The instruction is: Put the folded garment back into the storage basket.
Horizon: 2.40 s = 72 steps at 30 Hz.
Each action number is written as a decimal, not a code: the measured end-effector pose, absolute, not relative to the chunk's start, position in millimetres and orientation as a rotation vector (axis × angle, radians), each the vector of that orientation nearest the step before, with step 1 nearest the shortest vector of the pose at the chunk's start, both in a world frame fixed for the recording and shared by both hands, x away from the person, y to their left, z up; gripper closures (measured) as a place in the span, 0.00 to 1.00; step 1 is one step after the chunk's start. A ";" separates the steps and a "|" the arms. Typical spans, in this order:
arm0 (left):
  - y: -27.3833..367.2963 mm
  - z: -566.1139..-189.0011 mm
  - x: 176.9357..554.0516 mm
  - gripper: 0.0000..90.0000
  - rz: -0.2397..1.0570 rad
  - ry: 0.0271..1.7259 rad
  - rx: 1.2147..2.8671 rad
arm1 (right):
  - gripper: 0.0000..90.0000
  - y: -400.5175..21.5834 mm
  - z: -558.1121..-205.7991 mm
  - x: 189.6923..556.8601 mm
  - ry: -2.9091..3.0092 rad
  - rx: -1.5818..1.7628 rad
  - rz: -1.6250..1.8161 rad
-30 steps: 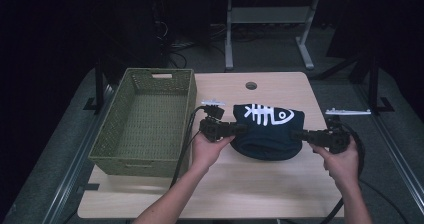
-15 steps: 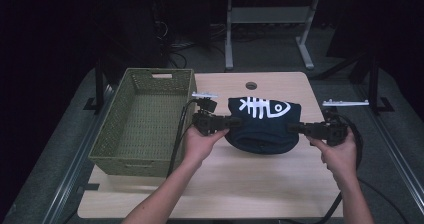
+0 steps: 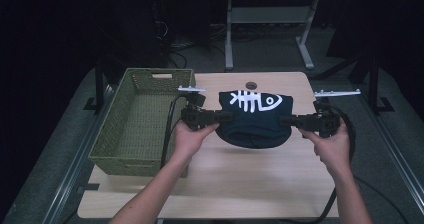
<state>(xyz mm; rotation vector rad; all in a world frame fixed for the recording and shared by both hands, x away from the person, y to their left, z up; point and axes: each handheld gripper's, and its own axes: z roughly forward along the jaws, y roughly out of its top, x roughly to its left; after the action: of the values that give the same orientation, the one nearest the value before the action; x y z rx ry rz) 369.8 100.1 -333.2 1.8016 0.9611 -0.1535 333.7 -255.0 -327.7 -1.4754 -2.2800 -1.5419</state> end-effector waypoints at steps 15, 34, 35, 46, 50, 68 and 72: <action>133.5 -321.6 371.7 0.75 -0.162 0.973 1.745 | 0.80 -227.6 -314.0 345.8 -2.305 -1.411 -1.544; 177.9 -310.8 370.4 0.75 -0.138 0.997 1.713 | 0.80 -184.3 -303.2 361.4 -2.336 -1.329 -1.527; 180.2 -310.4 370.4 0.75 -0.136 1.001 1.707 | 0.80 -183.2 -303.4 362.1 -2.338 -1.323 -1.531; 193.2 -307.9 370.0 0.75 -0.127 1.019 1.702 | 0.80 -168.3 -301.7 368.3 -2.343 -1.300 -1.516; 197.7 -306.1 369.6 0.75 -0.124 1.025 1.700 | 0.80 -163.7 -300.6 369.9 -2.347 -1.291 -1.517; 223.4 -300.9 368.0 0.74 -0.110 1.052 1.678 | 0.80 -137.3 -296.6 379.3 -2.362 -1.247 -1.504; 229.7 -299.0 367.4 0.74 -0.101 1.058 1.673 | 0.80 -130.7 -294.9 381.4 -2.369 -1.235 -1.504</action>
<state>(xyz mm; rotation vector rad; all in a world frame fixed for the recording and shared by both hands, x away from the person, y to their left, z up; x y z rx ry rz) 367.4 229.7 -299.0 1.6725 1.0580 -0.1013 381.4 -130.7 -294.9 -1.2350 -2.3690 -1.5039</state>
